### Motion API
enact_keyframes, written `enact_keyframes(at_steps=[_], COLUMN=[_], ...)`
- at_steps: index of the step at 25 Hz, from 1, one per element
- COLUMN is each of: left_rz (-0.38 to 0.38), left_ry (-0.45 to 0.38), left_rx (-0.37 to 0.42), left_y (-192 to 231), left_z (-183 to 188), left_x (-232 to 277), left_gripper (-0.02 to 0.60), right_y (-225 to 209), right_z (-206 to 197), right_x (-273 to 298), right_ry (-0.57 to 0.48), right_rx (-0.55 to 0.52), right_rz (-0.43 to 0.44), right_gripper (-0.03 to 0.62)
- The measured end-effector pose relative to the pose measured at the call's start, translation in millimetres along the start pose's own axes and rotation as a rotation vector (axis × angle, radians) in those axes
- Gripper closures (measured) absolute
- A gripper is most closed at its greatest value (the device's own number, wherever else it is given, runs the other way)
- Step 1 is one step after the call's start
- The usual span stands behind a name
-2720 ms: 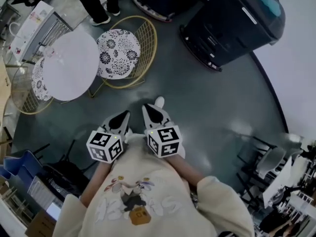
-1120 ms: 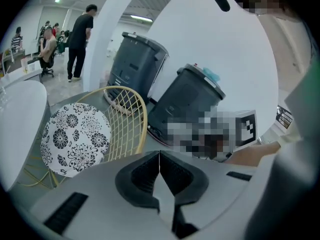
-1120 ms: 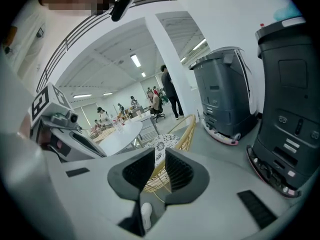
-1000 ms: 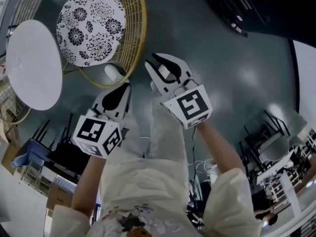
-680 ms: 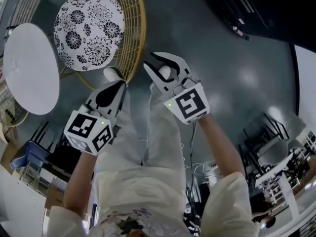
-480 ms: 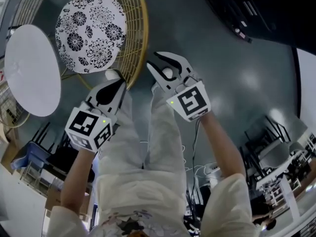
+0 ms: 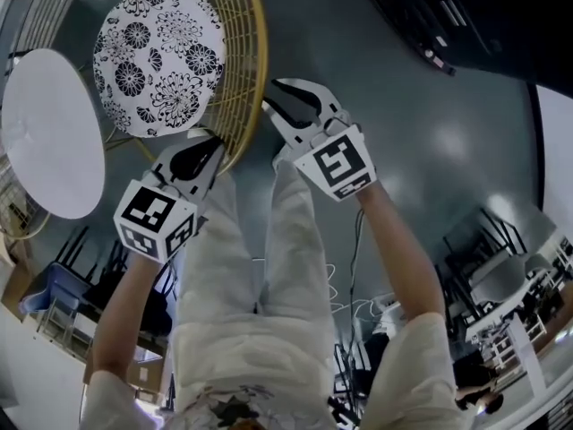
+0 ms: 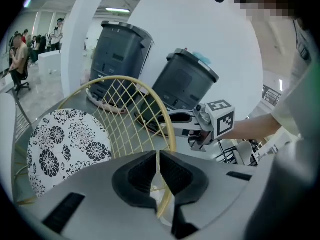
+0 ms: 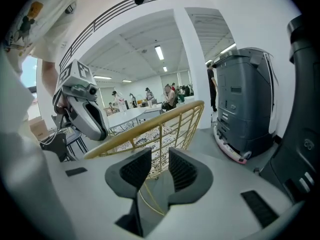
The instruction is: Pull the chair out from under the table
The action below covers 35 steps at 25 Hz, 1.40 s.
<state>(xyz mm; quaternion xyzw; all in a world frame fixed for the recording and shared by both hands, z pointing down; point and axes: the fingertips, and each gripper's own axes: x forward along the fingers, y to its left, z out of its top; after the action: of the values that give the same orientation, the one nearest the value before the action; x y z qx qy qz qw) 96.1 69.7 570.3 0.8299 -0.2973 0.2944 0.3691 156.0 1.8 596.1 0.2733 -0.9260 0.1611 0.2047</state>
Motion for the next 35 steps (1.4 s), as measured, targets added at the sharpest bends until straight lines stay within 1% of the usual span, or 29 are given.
enact_keyframes(at_steps=[5, 9, 13, 16, 20, 22, 23, 24, 26, 28, 31, 35], left_rz=[-0.019, -0.048, -0.066, -0.078, -0.107, -0.125, -0.134, -0.142, -0.155, -0.153, -0.122, -0.147], left_ry=[0.035, 0.044, 0.069, 0.082, 0.087, 0.097, 0.104, 0.111, 0.123, 0.127, 0.142, 0.166], left_rx=[0.057, 0.070, 0.049, 0.043, 0.013, -0.001, -0.004, -0.008, -0.019, -0.033, -0.016, -0.020], left_y=[5.5, 8.0, 12.1, 13.6, 13.6, 10.4, 8.8, 7.7, 7.9, 10.7, 16.7, 15.4], left_z=[2.2, 9.4, 10.2, 9.1, 9.8, 10.1, 10.3, 10.8, 11.9, 12.4, 10.0, 9.1], left_x=[11.9, 23.5, 38.6, 46.0, 51.4, 55.9, 58.2, 59.8, 60.4, 59.5, 60.2, 62.7], left_gripper=[0.571, 0.571, 0.571, 0.571, 0.571, 0.571, 0.571, 0.571, 0.571, 0.569, 0.569, 0.568], right_y=[-4.5, -3.3, -0.8, -1.3, 0.3, 0.3, -0.9, -2.5, -3.8, -2.9, -2.2, -1.4], right_z=[1.4, -1.0, -0.6, -0.9, 2.3, 3.1, 3.6, 4.1, 5.9, 6.3, 4.7, 3.6], right_x=[11.5, 18.5, 23.6, 25.8, 27.2, 26.1, 25.5, 25.4, 26.8, 28.5, 29.2, 28.2], right_ry=[0.006, 0.017, 0.003, 0.000, -0.015, -0.016, -0.017, -0.018, -0.021, -0.018, -0.014, -0.011], right_rx=[-0.015, -0.036, -0.009, -0.023, -0.028, -0.038, -0.043, -0.050, -0.053, -0.054, -0.045, -0.038], right_rz=[0.003, 0.028, 0.065, 0.071, 0.076, 0.079, 0.078, 0.079, 0.085, 0.087, 0.087, 0.098], right_gripper=[0.502, 0.503, 0.503, 0.503, 0.505, 0.519, 0.545, 0.557, 0.559, 0.565, 0.577, 0.577])
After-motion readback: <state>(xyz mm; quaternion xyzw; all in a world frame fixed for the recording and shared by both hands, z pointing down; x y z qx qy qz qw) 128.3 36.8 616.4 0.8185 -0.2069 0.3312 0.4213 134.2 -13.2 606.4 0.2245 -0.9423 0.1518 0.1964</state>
